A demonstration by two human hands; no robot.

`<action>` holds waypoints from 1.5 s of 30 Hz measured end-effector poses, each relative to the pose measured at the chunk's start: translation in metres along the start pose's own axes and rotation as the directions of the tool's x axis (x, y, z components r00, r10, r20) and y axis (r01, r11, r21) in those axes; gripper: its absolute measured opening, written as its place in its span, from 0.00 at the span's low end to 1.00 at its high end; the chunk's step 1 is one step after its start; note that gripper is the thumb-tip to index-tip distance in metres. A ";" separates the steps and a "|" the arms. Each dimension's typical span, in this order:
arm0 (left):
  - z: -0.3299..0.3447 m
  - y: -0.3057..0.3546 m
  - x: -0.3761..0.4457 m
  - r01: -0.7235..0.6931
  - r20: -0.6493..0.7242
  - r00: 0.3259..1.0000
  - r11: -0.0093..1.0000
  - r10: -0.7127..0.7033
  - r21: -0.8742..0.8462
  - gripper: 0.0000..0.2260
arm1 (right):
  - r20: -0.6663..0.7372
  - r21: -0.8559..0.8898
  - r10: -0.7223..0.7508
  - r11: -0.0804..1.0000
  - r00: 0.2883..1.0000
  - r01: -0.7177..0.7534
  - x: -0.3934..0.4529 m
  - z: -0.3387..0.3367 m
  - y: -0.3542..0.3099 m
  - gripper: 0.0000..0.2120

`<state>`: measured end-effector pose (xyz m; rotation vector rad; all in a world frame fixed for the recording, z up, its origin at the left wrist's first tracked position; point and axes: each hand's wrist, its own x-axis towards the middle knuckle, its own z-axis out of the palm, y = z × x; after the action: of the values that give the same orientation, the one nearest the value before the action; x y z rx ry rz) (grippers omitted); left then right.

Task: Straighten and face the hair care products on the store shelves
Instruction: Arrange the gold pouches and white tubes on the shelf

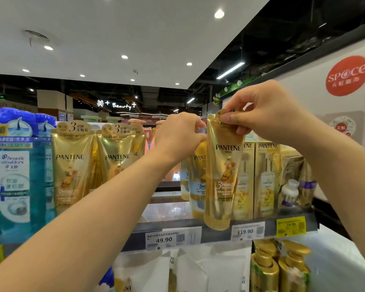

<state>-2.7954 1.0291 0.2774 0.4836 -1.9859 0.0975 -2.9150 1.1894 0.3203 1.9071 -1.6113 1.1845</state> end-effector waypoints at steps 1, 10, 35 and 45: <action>0.001 -0.002 -0.001 0.011 0.015 1.000 1.000 -0.011 -0.010 0.19 | -0.002 0.005 0.000 1.000 1.000 0.000 0.001 0.002 -0.001 0.03; -0.052 -0.028 -0.025 0.058 -0.043 0.997 0.990 -0.064 -0.131 0.07 | -0.026 0.000 -0.066 0.998 0.997 0.066 0.016 0.036 -0.020 0.03; -0.102 -0.045 -0.182 0.187 0.037 0.982 0.981 -0.185 -0.050 0.02 | 0.076 -0.022 0.041 0.999 0.996 -0.039 0.058 0.137 -0.052 0.09; -0.018 -0.005 -0.239 0.215 0.382 0.904 0.976 -0.190 -0.025 0.10 | -0.018 -0.037 -0.028 0.999 0.999 0.027 -0.052 0.101 -0.044 0.18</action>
<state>-2.6883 1.0989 0.0746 0.7043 -2.2914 -0.2088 -2.8374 1.1589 0.2316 1.8841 -1.5812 1.1505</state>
